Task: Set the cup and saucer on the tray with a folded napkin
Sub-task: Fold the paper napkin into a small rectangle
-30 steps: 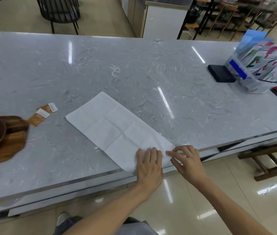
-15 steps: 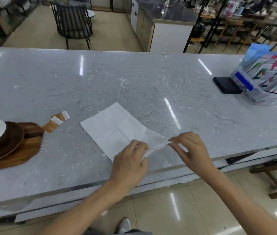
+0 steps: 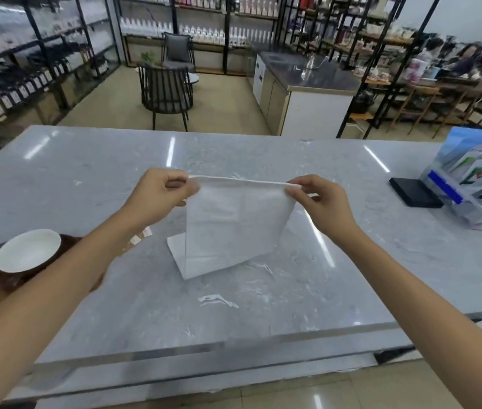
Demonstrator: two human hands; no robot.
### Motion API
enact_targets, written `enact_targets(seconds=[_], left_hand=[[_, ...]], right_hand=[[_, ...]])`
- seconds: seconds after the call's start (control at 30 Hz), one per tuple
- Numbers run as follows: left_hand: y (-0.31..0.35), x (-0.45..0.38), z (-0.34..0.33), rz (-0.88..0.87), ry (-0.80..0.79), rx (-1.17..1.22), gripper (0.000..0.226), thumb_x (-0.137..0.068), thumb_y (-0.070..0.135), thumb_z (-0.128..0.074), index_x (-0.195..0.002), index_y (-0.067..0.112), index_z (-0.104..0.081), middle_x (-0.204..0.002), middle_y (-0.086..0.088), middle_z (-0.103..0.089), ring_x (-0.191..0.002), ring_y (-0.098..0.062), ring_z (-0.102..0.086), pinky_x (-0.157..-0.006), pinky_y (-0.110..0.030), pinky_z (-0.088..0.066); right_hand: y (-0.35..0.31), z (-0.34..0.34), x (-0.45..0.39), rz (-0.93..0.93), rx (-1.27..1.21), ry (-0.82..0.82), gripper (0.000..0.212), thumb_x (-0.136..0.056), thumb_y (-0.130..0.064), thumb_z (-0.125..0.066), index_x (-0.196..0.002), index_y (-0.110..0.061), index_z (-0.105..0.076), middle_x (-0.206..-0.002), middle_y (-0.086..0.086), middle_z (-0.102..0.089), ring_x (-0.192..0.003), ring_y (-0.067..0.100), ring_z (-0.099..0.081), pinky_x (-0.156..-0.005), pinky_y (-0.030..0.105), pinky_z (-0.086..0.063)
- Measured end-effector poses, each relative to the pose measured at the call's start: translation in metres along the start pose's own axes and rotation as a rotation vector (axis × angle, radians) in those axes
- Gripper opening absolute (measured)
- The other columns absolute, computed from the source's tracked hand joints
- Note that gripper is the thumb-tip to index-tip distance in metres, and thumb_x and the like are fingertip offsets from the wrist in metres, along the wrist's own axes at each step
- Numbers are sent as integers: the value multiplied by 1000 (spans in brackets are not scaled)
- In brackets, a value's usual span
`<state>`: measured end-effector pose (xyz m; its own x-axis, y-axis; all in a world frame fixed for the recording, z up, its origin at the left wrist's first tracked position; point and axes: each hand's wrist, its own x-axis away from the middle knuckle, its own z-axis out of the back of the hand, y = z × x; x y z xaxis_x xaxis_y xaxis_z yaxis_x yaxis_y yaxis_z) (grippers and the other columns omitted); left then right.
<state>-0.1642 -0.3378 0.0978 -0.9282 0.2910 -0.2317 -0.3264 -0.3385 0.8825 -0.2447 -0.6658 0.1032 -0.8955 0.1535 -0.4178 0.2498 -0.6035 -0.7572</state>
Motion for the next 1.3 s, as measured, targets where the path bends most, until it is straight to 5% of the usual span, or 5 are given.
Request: enact_targets(seconds=[0.37,0.63,0.87,1.03,1.3], left_hand=[[3,2,26,-93,84,39,13,-92,29,-72,-92,18,-76,-94,-14,-75,-88,-24,-73,-70,-21,-61],[62,-27,53,-292,184,84,14,-94,25,-68,-86,35,-76,-82,14,-75,-77,-1,-69,-66,-18,-58],[117,-33,72,-442,284,175,14,-95,25,-68,-86,31,-77,-77,15,-76,-70,-2,-69,-61,-25,-60],[143,-36,86,-485,346,233,9,-87,36,-75,-85,29,-79,-77,10,-75,-74,-17,-66,-68,-45,-58],[122,-71,92,-323,300,256,6,-90,24,-74,-86,27,-78,-78,10,-78,-68,-7,-70,-58,-24,-60]], right_hand=[[-23,-8,-11,39,-113,2,13,-97,-25,-70,-106,-20,-76,-99,-13,-77,-94,4,-71,-78,18,-56],[-69,5,-53,104,-191,135,16,-97,-24,-69,-110,-17,-75,-99,-4,-77,-94,11,-72,-87,39,-60],[-109,20,-65,219,-357,248,10,-94,-24,-71,-101,-30,-75,-90,-4,-76,-84,12,-71,-70,27,-58],[-139,33,-71,294,-496,315,10,-93,-25,-73,-102,-28,-76,-87,-8,-77,-82,10,-72,-65,26,-59],[-133,19,-107,179,-421,266,15,-91,-27,-74,-106,-24,-74,-82,-7,-76,-75,5,-71,-61,18,-55]])
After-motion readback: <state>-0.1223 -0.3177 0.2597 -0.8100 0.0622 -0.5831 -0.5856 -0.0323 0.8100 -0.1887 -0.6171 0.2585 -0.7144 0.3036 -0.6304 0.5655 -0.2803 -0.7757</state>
